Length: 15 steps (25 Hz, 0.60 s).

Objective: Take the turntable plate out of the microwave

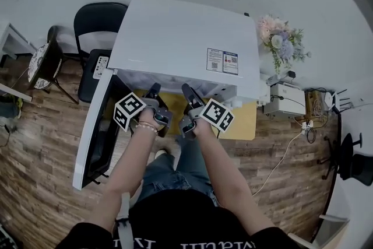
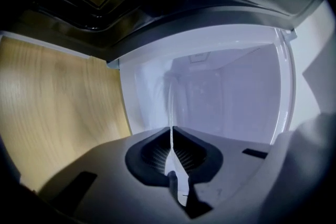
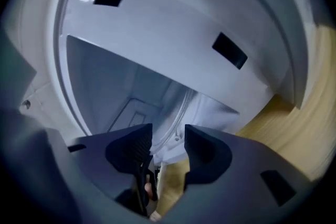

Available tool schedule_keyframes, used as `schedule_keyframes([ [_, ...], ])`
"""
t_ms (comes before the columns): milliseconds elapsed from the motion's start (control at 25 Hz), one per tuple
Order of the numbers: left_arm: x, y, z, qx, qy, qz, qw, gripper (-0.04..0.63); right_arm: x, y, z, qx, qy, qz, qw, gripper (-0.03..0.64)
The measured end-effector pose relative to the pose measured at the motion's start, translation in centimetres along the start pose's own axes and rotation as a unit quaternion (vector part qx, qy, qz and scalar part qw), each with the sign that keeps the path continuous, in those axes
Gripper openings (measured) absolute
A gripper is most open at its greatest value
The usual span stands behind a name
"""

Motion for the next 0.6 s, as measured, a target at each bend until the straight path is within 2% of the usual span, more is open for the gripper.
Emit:
schedule_keyframes([
  [120, -0.2, -0.1, 0.3, 0.002, -0.001, -0.002, 1.0, 0.021, 1.0, 0.3, 0.7, 0.051, 0.005, 0.025, 0.998, 0.171],
  [160, -0.3, -0.1, 0.3, 0.002, -0.002, -0.003, 1.0, 0.021, 1.3, 0.5, 0.9, 0.072, 0.008, 0.038, 0.997, 0.146],
  [320, -0.3, -0.1, 0.3, 0.008, -0.003, -0.001, 1.0, 0.021, 2.2, 0.6, 1.4, 0.156, 0.01, 0.075, 0.985, 0.108],
  [400, -0.2, 0.1, 0.3, 0.014, -0.004, 0.001, 0.9999, 0.021, 2.3, 0.4, 1.7, 0.171, 0.0, 0.073, 0.983, 0.052],
  [600, 0.1, 0.5, 0.6, 0.058, -0.017, -0.009, 0.9982, 0.024, 2.2, 0.1, 1.8, 0.167, 0.011, 0.08, 0.983, 0.051],
])
Point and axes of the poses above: the fingertips, and each gripper's own axes: x forward along the fingers, z to its right, y out of its top, the point moved 7 cm from there along -x, backward along the fingers, and after that the axes turned 8 degrees about y, right-handed, at the moved point
